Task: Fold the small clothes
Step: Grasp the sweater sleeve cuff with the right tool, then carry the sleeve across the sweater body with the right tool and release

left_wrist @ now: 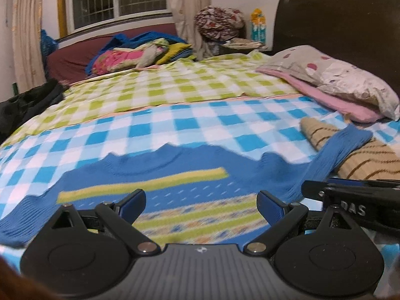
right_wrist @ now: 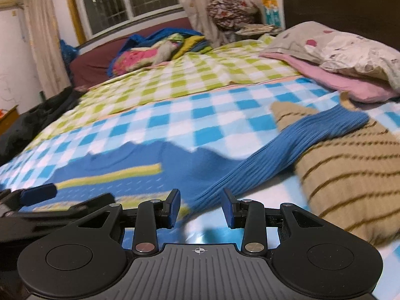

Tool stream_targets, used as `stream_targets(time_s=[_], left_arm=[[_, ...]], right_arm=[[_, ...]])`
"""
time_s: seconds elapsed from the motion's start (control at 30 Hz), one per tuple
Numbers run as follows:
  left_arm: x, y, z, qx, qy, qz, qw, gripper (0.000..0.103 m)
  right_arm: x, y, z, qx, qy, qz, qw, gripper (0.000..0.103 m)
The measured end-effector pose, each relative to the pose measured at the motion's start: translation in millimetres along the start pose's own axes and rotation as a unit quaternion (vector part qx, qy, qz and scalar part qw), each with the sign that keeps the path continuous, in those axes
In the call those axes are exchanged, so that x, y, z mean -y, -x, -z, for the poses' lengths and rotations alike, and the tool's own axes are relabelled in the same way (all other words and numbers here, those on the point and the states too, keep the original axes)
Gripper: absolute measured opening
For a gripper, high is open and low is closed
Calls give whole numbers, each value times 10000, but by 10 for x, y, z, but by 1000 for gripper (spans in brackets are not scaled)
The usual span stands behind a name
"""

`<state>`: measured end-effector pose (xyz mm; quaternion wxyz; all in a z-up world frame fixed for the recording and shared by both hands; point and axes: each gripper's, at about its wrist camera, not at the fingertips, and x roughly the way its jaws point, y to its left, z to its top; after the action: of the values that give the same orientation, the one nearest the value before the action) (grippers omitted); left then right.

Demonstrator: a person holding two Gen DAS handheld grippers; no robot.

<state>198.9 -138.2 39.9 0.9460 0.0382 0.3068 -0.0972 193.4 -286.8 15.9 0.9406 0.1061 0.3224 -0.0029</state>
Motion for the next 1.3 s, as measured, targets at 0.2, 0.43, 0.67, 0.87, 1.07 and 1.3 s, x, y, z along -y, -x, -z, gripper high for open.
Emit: stream_targets(time_s=[0.2,0.43,0.67,0.87,1.07,1.3], left_arm=[[227,-210,-219,69,2,203,9998,100],[376,-394,-340,103,34,344,9994,100],[490,-580,-357,91,69,378,9992,100],[522,-640,-339,108,106,334,9993,100],[414,-593,-260,118,129,237,9996,100],[299,-470,-189,114,248,279,9992,100]], right_arm=[[311,-131,-277,8,-149,281,9995,36],[733,-354,-641,-26,-515,647,9966,36],[1093,-630,-935,-119,-951,1158,9886,36],[1222,-892,-1088,-347,-1115,1466,9823,36],[1396,-1010,-1063,-578,-1327,1852,9720,29],[1551,-760,-993,-292,-1813,1561,9705,8]])
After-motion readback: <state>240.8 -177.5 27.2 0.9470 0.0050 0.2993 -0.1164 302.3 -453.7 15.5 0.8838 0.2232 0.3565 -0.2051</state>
